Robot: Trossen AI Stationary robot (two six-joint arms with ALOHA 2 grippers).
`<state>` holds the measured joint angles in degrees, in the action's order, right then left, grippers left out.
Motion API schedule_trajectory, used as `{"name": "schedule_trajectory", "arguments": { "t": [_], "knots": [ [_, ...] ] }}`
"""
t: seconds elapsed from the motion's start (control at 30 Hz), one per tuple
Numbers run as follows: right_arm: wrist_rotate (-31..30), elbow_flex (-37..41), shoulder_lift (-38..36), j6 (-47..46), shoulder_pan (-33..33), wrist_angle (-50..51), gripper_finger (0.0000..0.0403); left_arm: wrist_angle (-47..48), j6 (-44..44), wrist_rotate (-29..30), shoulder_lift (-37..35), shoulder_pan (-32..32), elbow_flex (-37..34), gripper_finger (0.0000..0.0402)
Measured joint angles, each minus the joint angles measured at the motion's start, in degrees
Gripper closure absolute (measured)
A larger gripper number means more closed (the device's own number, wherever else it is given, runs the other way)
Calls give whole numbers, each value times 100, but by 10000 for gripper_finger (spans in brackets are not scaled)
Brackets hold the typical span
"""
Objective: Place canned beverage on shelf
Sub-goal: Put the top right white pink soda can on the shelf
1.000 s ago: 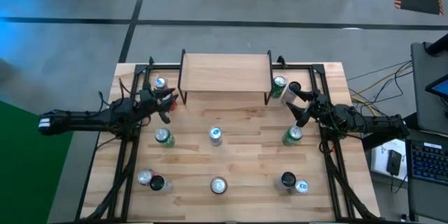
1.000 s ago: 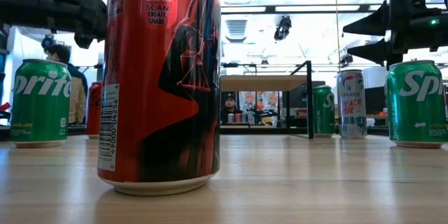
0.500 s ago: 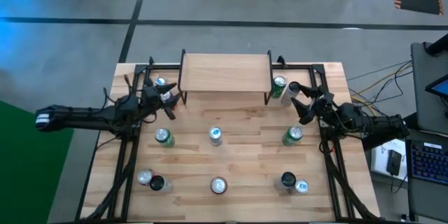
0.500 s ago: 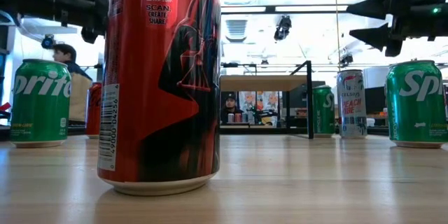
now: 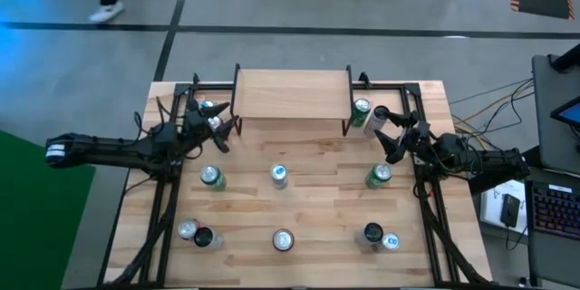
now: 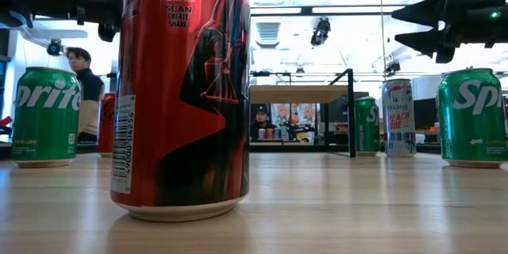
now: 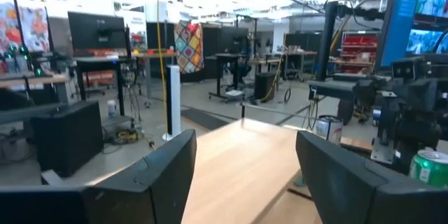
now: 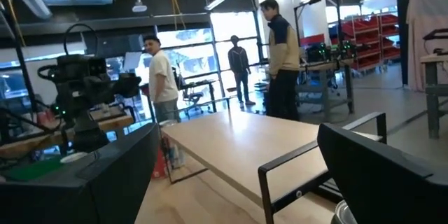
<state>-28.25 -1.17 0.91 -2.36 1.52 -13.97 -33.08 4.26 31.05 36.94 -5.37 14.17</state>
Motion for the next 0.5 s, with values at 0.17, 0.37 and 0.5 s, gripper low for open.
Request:
{"name": "schedule_trajectory", "arguments": {
  "t": [0.17, 0.37, 0.5],
  "knots": [
    [-246, 0, 0, -241, 0, 1, 24, -227, 247, -7, 164, 0, -4, 171],
    [-540, -18, 41, -744, 2, 99, 24, -317, 377, -50, 244, 0, -4, 186],
    [-572, -296, 257, -1140, 2, 623, 24, -325, 377, -54, 265, 0, -4, 190]
  ]
}}
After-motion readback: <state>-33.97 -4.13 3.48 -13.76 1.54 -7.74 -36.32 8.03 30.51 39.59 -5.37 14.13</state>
